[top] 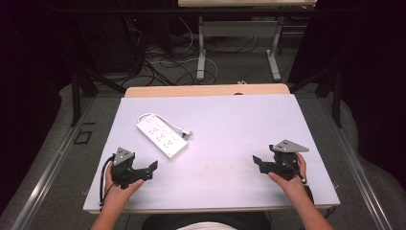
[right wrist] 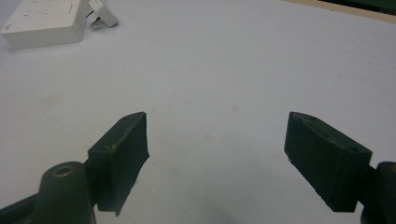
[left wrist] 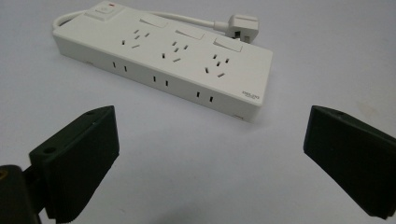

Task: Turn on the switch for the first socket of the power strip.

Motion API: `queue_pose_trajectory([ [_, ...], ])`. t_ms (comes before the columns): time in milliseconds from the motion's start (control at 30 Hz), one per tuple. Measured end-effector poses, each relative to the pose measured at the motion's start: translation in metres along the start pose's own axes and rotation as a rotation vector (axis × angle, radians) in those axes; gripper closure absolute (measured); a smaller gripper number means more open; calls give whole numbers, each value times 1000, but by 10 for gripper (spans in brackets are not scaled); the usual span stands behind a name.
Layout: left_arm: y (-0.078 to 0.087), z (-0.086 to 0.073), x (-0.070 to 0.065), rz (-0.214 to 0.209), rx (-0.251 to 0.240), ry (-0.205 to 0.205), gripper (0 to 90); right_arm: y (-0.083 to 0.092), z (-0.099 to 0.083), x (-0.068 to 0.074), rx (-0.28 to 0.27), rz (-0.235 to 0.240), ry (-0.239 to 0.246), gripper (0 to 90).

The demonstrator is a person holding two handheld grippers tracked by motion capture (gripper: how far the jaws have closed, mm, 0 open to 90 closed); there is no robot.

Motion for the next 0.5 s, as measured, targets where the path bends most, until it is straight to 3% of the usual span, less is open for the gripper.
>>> queue_pose_trajectory([
  [133,2,2,-2,15,-20,-9,64,0,-1,-3,1,-5,-9,208],
  [200,4,7,-2,9,-50,19,77,2,-2,-5,2,-10,-27,207],
  [500,3,27,-1,-3,-47,31,190,-3,0,-9,4,7,-65,205],
])
Point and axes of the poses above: each handheld gripper's, and its own axes: y roughly backward along the jaws, z roughly out of its top, x roughly to its left, the point moved 2 cm from there along -y, roughly forward along the jaws, and after that the axes turned 14 degrees about x, right-handed, at the moved point
